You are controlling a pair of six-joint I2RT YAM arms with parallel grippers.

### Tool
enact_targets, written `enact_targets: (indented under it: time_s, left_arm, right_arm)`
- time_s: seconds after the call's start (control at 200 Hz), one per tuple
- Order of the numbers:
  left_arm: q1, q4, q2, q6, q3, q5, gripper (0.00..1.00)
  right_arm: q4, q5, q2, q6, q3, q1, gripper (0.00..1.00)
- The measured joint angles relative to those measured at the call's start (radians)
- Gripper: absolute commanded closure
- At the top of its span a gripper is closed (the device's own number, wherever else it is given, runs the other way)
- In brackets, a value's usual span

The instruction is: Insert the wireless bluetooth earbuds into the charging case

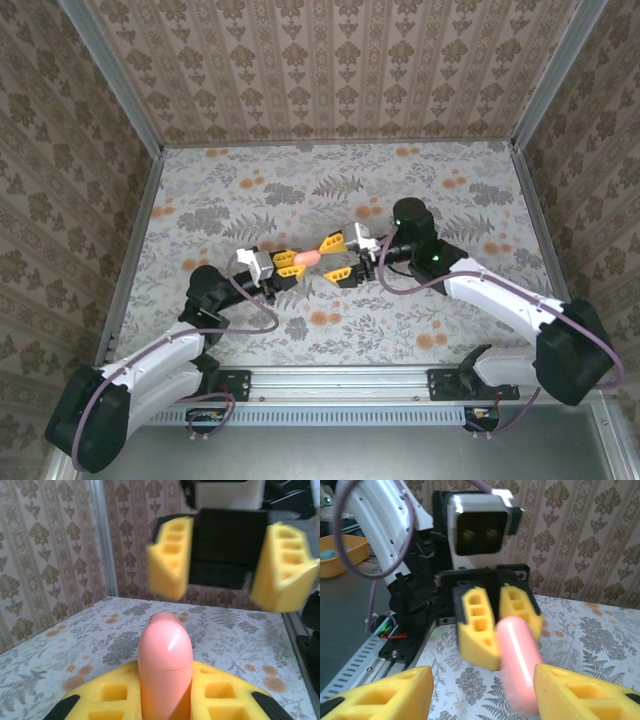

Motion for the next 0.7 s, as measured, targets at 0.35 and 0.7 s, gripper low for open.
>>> enact_targets:
  time_s: [0.35, 0.7]
  left_arm:
    - [-0.051, -0.149, 0.182, -0.128, 0.135, -0.101, 0.93]
    - [-0.143, -0.298, 0.534, -0.481, 0.298, -0.241, 0.93]
  right_arm:
    - [-0.003, 0.317, -0.121, 0.243, -0.128, -0.076, 0.32]
    - [-0.245, 0.679, -0.145, 0.567, -0.133, -0.186, 0.30]
